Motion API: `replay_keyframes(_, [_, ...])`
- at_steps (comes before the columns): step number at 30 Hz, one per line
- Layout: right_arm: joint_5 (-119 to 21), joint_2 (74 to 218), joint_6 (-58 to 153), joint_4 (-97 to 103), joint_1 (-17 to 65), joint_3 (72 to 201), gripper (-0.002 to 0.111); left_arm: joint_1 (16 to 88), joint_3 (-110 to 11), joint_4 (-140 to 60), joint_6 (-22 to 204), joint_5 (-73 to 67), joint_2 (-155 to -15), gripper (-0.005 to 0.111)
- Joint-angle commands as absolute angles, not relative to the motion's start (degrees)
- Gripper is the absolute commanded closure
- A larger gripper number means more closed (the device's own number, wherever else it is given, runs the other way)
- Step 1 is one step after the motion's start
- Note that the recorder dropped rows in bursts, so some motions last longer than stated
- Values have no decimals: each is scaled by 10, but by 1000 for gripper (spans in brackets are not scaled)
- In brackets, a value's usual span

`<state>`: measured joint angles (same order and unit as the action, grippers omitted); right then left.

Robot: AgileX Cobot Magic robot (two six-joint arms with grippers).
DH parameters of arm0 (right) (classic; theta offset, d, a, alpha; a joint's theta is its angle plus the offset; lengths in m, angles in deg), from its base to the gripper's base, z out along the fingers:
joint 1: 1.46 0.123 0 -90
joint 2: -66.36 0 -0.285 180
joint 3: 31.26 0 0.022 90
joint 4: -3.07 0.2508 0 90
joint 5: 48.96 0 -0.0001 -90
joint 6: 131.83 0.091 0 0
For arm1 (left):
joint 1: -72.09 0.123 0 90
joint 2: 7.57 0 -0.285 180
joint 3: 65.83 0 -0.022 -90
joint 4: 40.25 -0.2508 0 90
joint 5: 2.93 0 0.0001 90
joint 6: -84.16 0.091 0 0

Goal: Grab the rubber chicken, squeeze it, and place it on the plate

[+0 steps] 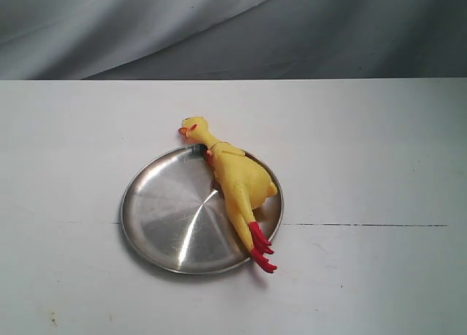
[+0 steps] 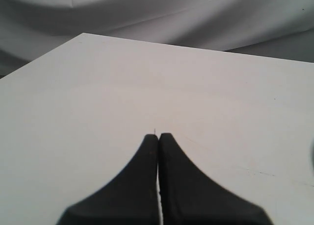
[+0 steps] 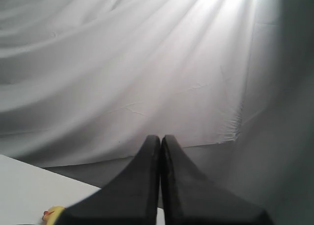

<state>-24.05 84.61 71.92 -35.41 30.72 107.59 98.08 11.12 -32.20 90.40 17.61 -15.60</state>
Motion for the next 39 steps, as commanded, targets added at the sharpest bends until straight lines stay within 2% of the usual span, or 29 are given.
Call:
replay_keyframes(1, [-236, 844, 750, -342, 237, 1074, 108, 981, 114, -319, 902, 166, -154, 107])
replay_keyframes(7, [-195, 844, 756, -293, 72, 1074, 108, 981, 114, -319, 903, 166, -154, 107])
replay_keyframes(15, [-171, 807, 756, -259, -77, 1027, 108, 981, 114, -319, 903, 166, -154, 107])
replay_keyframes(21, [-209, 741, 756, -210, -88, 944, 108, 981, 114, -319, 903, 166, -154, 107])
replay_keyframes(30, [-298, 741, 754, -156, -88, 868, 108, 981, 114, -319, 903, 166, -154, 107])
replay_keyframes(36, [-361, 741, 556, 47, -88, 773, 108, 981, 114, -319, 903, 166, -154, 107])
replay_keyframes(39, [-361, 741, 547, 49, -88, 737, 108, 981, 114, -319, 903, 166, -154, 107])
